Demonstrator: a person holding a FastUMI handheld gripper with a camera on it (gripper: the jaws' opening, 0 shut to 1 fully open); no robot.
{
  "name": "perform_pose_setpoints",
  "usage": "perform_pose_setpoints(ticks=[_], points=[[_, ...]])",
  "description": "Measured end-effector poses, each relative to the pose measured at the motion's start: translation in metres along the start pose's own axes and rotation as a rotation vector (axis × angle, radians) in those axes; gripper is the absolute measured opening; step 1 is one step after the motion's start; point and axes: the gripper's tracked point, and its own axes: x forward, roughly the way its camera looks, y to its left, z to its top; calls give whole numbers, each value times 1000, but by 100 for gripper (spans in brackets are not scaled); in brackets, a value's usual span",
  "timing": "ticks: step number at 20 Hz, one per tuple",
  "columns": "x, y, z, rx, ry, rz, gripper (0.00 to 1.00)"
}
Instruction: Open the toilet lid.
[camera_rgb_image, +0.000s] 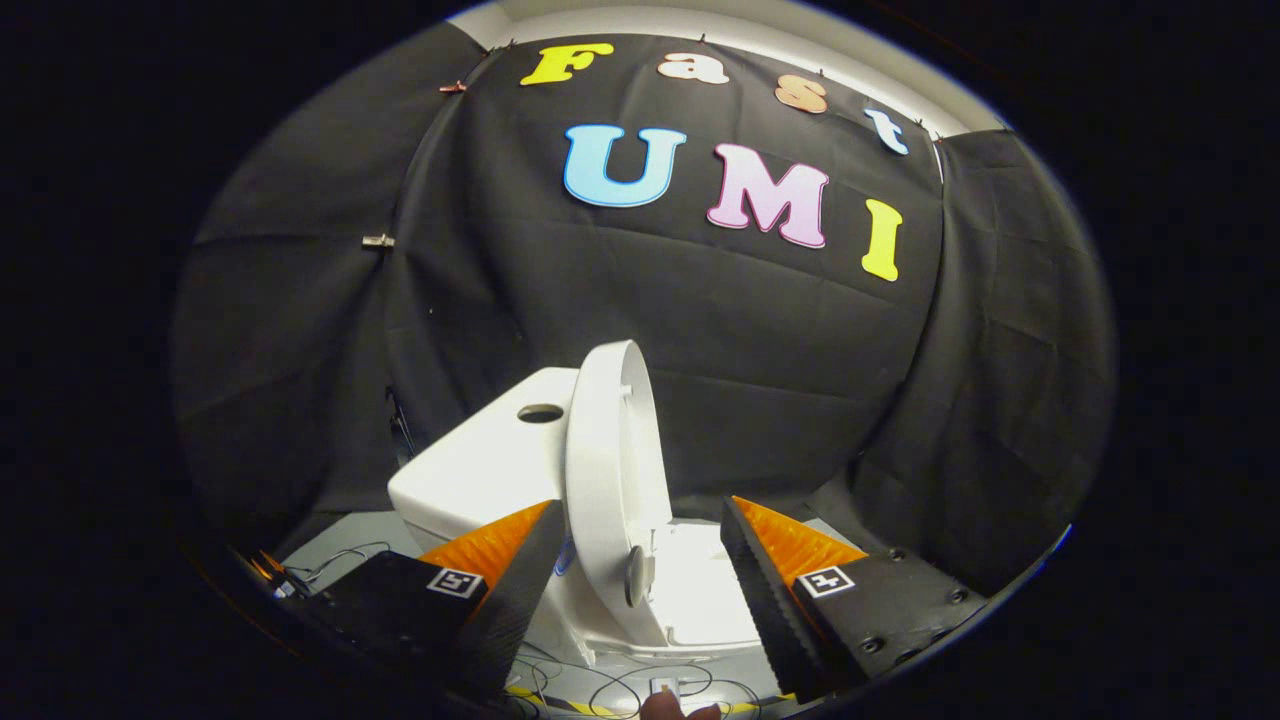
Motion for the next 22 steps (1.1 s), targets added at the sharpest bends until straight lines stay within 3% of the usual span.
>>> perform_pose_setpoints(ticks=[22], points=[[-90,-133,166,139,-237,-23,98]])
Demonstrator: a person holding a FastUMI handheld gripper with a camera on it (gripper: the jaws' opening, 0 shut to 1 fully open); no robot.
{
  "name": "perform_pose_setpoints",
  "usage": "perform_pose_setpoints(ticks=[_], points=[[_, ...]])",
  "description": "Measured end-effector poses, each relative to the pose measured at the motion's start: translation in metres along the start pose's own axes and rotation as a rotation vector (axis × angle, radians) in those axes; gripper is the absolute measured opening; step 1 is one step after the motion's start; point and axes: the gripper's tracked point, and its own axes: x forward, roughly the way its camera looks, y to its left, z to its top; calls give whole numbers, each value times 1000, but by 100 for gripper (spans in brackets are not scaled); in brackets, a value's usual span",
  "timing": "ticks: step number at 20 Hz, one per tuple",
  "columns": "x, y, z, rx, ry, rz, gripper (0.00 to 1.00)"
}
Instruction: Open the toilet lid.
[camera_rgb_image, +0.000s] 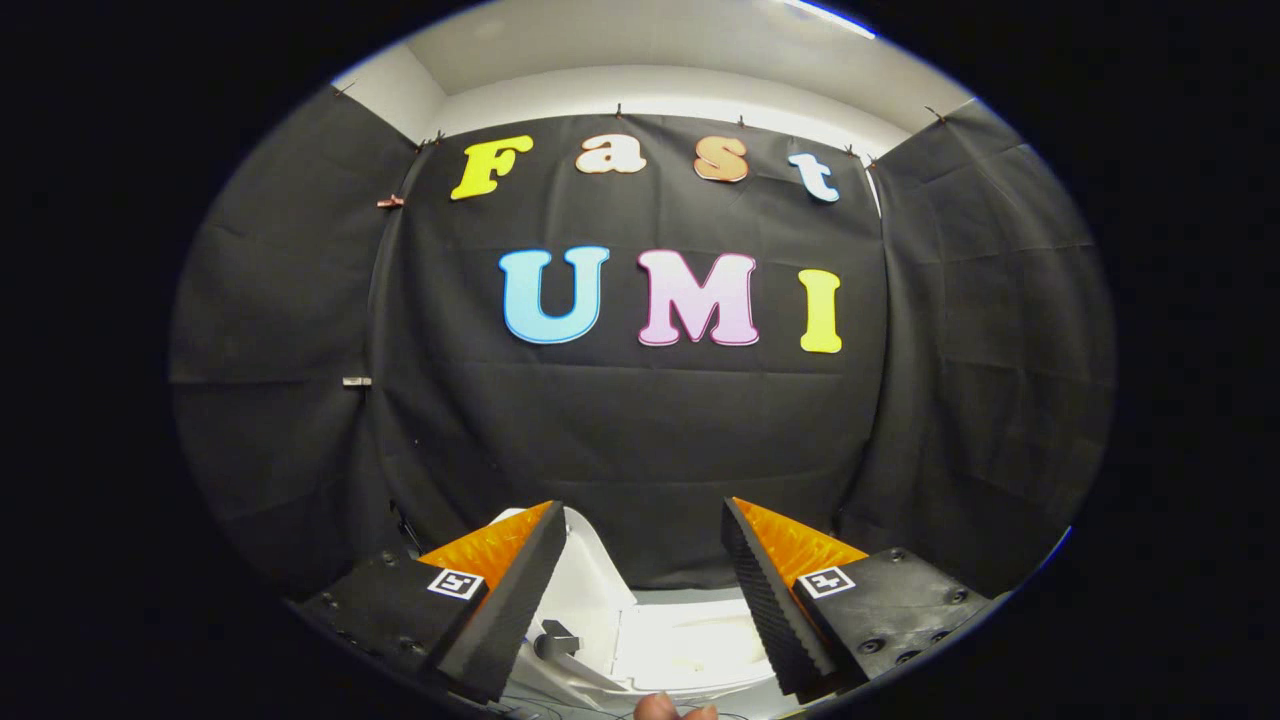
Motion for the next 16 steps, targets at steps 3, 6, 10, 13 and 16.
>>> perform_pose_setpoints(ticks=[3,6,10,13,16], points=[[-13,-14,17,7,-24,2,98],[-23,-30,27,7,-44,-3,98],[-29,-49,33,15,-59,-20,98],[-25,-59,37,24,-64,-38,98],[-28,-69,37,27,-72,-53,98]])
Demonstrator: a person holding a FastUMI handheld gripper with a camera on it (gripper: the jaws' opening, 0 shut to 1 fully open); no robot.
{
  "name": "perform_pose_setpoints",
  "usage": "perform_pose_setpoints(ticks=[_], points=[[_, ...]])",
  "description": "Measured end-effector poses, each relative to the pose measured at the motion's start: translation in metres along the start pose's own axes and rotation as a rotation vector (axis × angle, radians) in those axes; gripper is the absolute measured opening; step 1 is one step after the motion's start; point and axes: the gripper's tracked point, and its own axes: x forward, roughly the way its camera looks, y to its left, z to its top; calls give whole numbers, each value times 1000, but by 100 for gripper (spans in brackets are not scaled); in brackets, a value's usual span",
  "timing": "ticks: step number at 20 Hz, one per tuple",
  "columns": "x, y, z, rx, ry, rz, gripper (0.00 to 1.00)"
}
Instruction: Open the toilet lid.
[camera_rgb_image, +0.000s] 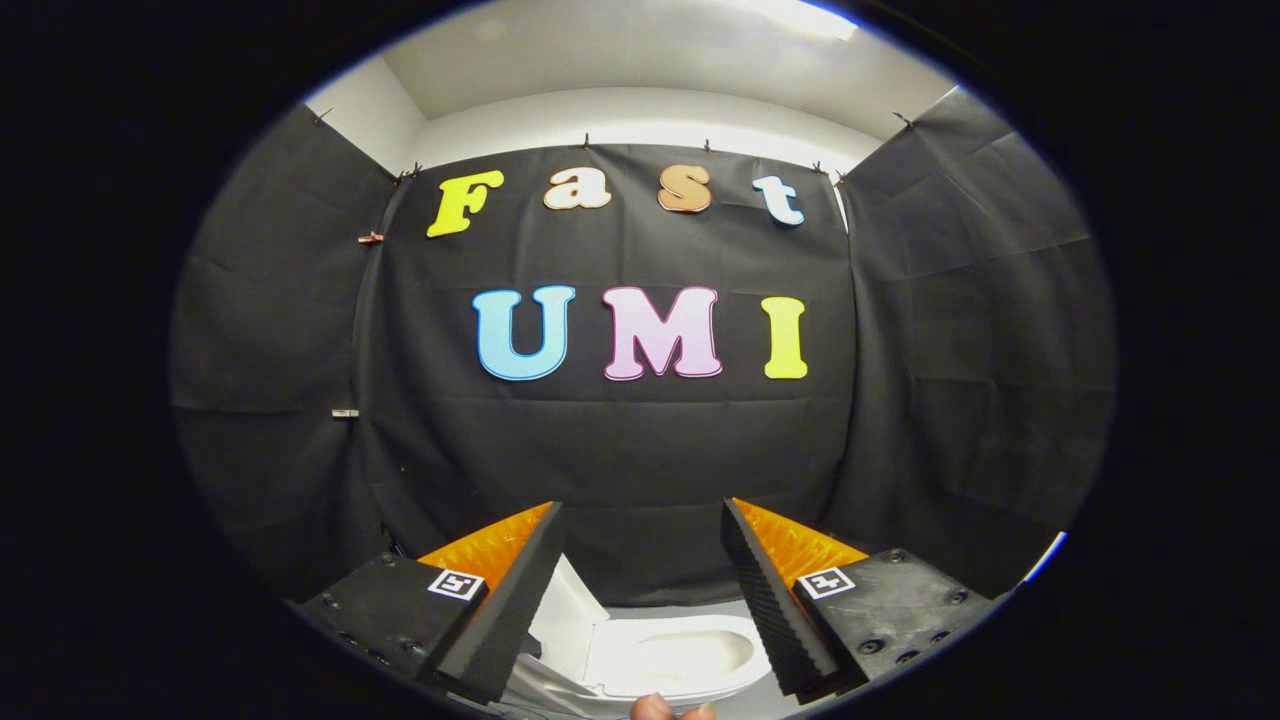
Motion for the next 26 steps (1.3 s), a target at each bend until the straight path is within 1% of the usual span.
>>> perform_pose_setpoints(ticks=[8,26], points=[[3,-9,-3,-5,3,-21,98],[-1,-11,2,-5,-17,-22,98]])
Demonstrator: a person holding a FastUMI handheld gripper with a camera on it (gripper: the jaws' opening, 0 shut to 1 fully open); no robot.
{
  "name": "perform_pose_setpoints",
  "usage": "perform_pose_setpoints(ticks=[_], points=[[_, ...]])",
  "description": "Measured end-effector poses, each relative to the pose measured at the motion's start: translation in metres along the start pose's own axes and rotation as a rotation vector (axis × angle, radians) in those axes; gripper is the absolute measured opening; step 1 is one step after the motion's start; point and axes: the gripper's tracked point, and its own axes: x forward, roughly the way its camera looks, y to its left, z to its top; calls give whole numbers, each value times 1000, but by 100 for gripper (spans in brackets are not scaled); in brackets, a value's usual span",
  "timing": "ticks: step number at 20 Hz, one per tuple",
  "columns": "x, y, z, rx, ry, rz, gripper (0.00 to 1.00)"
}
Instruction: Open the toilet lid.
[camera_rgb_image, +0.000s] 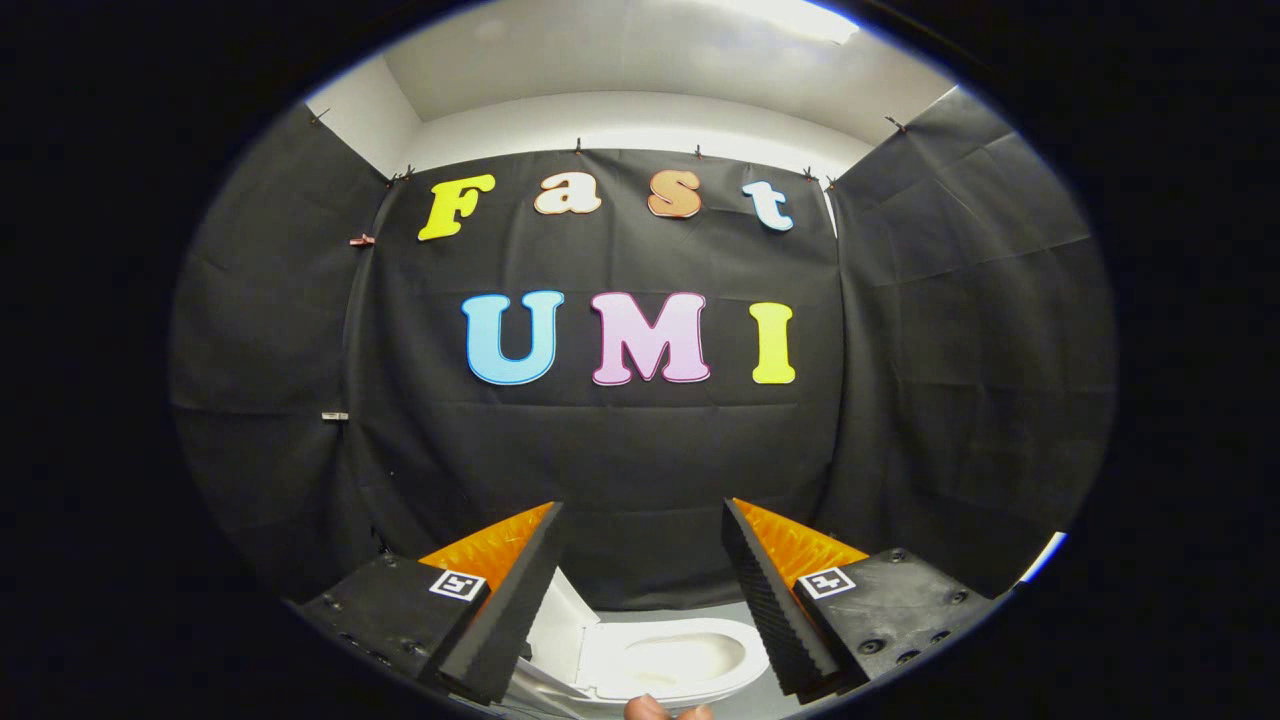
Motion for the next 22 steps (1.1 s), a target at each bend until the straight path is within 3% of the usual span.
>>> perform_pose_setpoints(ticks=[22], points=[[-5,13,16,-22,-33,22,98]])
